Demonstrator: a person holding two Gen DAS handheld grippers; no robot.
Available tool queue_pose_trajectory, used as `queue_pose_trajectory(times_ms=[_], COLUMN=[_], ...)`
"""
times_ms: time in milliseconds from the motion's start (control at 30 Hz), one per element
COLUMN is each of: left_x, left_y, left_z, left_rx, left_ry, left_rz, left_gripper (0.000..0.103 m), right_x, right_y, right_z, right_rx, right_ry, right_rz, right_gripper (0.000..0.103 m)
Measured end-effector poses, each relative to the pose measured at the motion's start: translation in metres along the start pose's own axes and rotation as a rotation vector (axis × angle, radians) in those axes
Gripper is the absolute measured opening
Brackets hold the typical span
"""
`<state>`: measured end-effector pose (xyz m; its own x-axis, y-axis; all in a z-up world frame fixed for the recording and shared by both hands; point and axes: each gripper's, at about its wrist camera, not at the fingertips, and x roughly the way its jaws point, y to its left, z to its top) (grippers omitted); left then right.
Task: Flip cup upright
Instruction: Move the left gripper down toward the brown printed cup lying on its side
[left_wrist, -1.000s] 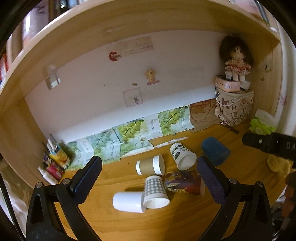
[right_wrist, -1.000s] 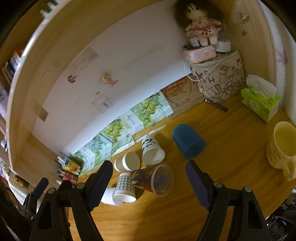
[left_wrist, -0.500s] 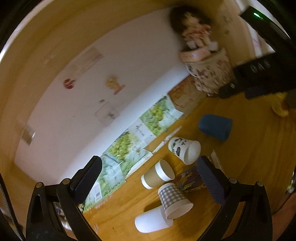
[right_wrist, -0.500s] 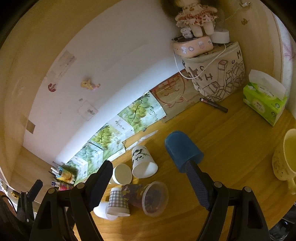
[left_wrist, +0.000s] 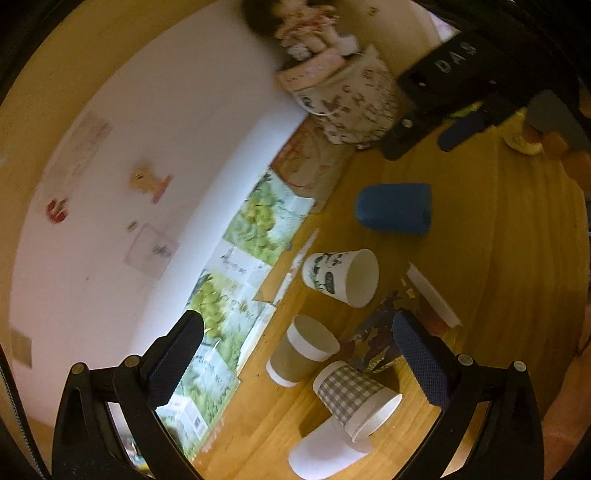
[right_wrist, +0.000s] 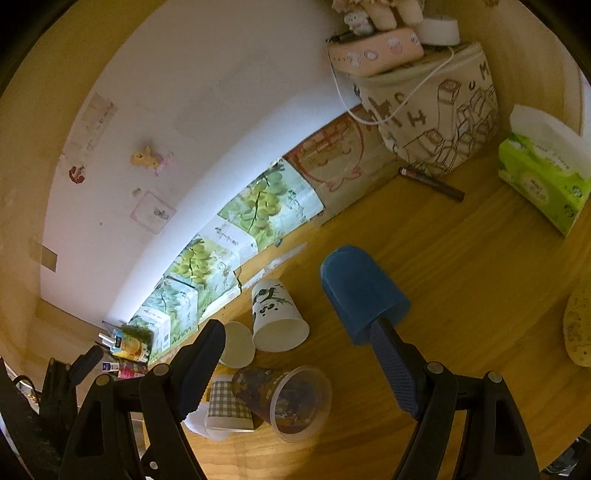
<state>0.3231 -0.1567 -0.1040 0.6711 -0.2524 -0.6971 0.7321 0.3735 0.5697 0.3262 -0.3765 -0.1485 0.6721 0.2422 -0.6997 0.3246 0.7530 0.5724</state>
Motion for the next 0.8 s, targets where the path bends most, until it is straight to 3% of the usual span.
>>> queue_pose_trajectory(times_ms=[433,800], left_x=[0.032,0.059], left_y=[-0.012,-0.022], left_z=[-0.004,-0.008], left_rx=[0.265,0.388], left_ry=[-0.023,-0.041], left_rz=[-0.15,-0.324], left_gripper=[0.102,0.102], right_x=[0.028,0.037], right_y=[0.0,-0.005], right_z=[0.006,0.008], right_rx=[-0.01,0.019], right_ry=[0.061,0.064], right_rz=[0.002,-0.035], right_gripper=[0.082,0.082])
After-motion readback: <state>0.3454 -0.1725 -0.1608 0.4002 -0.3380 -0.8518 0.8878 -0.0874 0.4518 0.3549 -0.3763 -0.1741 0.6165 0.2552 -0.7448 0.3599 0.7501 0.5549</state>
